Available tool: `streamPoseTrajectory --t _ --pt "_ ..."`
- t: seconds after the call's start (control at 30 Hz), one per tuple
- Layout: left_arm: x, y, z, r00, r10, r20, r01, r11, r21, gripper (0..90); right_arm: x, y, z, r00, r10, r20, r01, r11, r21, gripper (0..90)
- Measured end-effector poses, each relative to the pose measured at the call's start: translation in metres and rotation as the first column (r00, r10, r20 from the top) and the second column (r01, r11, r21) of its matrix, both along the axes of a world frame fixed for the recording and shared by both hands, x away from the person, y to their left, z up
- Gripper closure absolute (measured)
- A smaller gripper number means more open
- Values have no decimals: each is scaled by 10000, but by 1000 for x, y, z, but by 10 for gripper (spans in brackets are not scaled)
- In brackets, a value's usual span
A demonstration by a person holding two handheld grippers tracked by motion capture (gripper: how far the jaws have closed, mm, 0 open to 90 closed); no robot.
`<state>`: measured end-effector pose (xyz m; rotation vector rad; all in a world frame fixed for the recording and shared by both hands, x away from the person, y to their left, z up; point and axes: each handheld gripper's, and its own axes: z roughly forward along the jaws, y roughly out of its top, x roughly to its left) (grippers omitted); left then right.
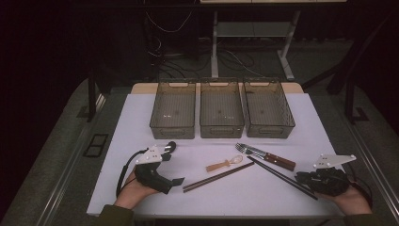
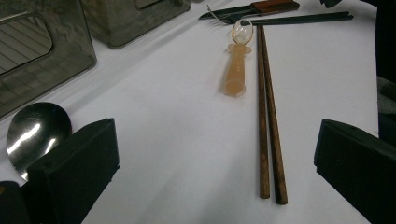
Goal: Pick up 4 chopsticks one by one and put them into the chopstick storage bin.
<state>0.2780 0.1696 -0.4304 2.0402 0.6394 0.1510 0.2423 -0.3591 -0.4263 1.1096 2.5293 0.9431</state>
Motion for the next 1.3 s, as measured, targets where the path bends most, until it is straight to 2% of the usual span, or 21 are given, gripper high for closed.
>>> streamPoseTrajectory --t 0.17,0.23,0.57,1.0,1.3 --pt "0 0 0 10000 -14 -12 14 10000 13 0 2 3 -4 9996 138 -235 -140 9999 -95 766" --pt "0 0 0 10000 -18 -11 18 10000 6 0 5 6 -6 9991 353 -237 -357 9993 -133 767" --pt "0 0 0 10000 -38 -21 38 10000 48 0 10 8 -13 9978 564 -353 -574 9979 -285 795" --pt "0 -1 -1 10000 -34 -5 34 10000 63 0 10 6 -16 9956 912 -198 -919 9951 -354 852" --pt "0 -1 -1 10000 -56 15 56 9999 90 0 10 7 -15 9944 1053 -45 -1054 9930 -541 859"
